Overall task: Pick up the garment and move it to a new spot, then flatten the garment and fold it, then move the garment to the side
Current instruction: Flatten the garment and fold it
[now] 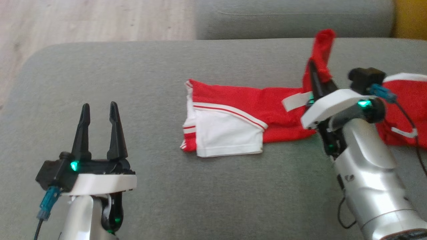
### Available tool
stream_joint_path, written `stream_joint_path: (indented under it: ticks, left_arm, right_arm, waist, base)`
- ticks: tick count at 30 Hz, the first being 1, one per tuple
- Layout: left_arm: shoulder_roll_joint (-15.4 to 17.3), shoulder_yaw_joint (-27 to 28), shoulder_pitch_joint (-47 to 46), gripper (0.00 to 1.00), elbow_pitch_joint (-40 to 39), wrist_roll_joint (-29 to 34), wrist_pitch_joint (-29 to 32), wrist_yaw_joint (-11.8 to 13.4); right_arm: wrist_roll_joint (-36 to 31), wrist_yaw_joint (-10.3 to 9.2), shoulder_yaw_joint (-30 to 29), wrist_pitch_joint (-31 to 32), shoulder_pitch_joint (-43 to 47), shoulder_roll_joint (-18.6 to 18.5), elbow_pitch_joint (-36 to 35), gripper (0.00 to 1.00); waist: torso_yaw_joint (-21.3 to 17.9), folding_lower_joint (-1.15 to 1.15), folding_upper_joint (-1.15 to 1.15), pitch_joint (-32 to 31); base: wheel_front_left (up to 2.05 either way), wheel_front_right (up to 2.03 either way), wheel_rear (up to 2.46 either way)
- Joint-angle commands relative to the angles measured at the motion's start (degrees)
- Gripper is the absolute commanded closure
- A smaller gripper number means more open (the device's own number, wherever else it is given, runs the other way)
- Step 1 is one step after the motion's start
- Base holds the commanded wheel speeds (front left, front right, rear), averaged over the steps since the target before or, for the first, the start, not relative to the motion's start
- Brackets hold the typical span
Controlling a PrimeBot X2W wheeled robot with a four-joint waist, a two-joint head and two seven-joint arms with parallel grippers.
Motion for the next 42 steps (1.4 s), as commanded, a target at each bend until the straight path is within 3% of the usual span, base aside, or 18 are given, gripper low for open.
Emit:
stream_joint_path:
  ticks: [1, 12, 25, 26, 27, 34, 42]
  left_arm:
    - [0.4, 1.5, -1.1, 0.00, -2.0, 0.1, -0.3, 0.1]
    - [0.4, -1.8, -2.8, 0.00, -1.1, -0.4, -0.3, 0.1]
    - [0.4, -7.1, -4.6, 0.00, 0.6, -1.8, -0.3, 0.3]
    - [0.4, -7.2, -4.6, 0.00, 0.7, -1.9, -0.3, 0.4]
    - [0.4, -7.3, -4.6, 0.00, 0.8, -1.9, -0.3, 0.4]
    - [0.4, -6.0, -4.1, 0.00, 1.3, -0.9, -0.3, 0.5]
    - [0.4, -3.9, -3.0, 0.00, 1.1, 0.7, -0.3, 0.4]
  right_arm:
    - [1.0, -0.05, 2.0, 0.1, -1.2, 1.2, -2.3, 1.00]
    - [13.9, -0.05, 16.8, -0.1, -3.5, 1.2, 0.4, 1.00]
    - [20.8, -0.05, 24.6, -4.3, -5.3, 1.2, 11.6, 1.00]
    - [21.1, -0.05, 25.0, -4.7, -5.4, 1.2, 12.2, 0.20]
    - [21.9, -0.05, 25.5, -5.0, -5.2, 1.2, 12.3, 0.00]
    - [26.9, -0.05, 29.3, -6.9, -5.9, 1.2, 9.2, 0.00]
    - [27.3, -0.05, 29.2, -7.4, -7.8, 1.2, 6.6, 0.00]
  waist:
    - [1.9, 0.01, 0.00, -0.3]
    - [11.9, 0.01, 0.00, 2.2]
    - [22.4, 0.01, 0.00, 4.3]
    - [22.7, 0.01, 0.00, 4.3]
    - [22.9, 0.01, 0.00, 4.2]
    - [21.3, 0.01, 0.00, 2.4]
    - [15.6, 0.01, 0.00, -0.9]
  base:
    - [0.00, 0.00, 0.00]
    - [0.00, 0.00, 0.00]
    - [0.00, 0.00, 0.00]
    - [0.00, 0.00, 0.00]
    - [0.00, 0.00, 0.00]
    - [0.00, 0.00, 0.00]
    - [0.00, 0.00, 0.00]
